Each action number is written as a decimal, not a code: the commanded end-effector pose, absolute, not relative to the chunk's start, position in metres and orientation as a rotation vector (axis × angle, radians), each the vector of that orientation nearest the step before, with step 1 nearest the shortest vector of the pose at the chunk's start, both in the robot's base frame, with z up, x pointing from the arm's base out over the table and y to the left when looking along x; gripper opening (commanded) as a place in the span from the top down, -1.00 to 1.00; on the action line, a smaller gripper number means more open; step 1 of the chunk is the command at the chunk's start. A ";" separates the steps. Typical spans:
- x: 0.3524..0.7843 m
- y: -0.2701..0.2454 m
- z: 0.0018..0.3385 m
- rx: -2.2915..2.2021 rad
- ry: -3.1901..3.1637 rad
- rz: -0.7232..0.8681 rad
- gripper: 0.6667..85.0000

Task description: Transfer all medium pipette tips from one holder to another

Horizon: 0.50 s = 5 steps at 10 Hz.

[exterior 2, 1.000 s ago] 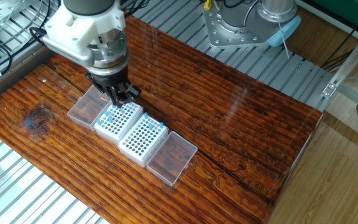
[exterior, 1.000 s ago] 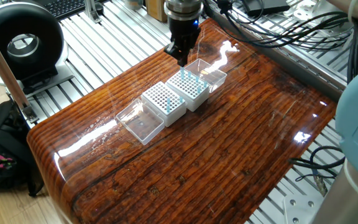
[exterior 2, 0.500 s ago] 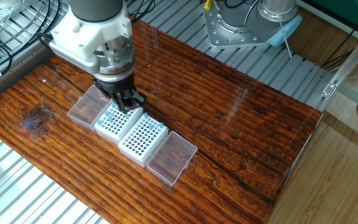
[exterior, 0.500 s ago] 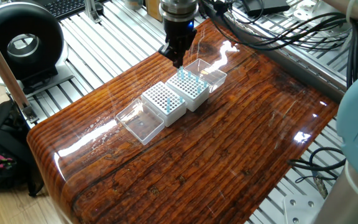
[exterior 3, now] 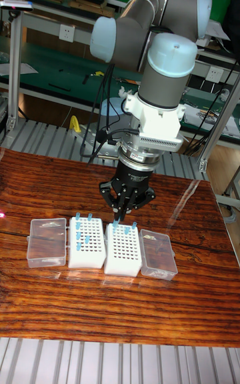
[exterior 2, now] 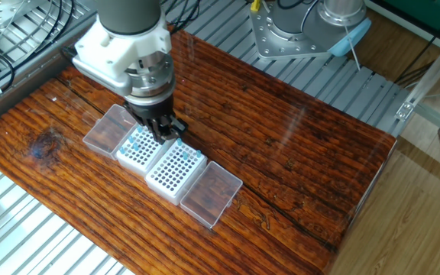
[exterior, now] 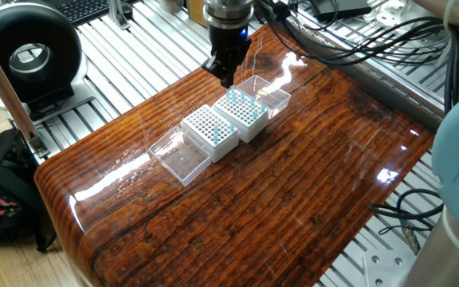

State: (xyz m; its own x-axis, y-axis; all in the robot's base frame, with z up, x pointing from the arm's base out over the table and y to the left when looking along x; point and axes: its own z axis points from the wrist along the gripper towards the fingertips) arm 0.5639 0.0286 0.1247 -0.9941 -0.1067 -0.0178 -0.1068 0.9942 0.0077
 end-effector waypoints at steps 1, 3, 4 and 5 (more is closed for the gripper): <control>0.565 0.033 0.120 -0.152 3.112 0.033 0.99; 0.564 0.034 0.118 -0.144 3.112 0.028 0.99; 0.562 0.036 0.118 -0.142 3.112 0.028 0.99; 0.562 0.036 0.117 -0.140 3.113 0.026 0.99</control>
State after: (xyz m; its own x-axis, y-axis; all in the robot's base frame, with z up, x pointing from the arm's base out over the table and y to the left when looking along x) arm 0.5627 0.0320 0.1183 -0.9949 -0.0985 -0.0226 -0.0986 0.9951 0.0054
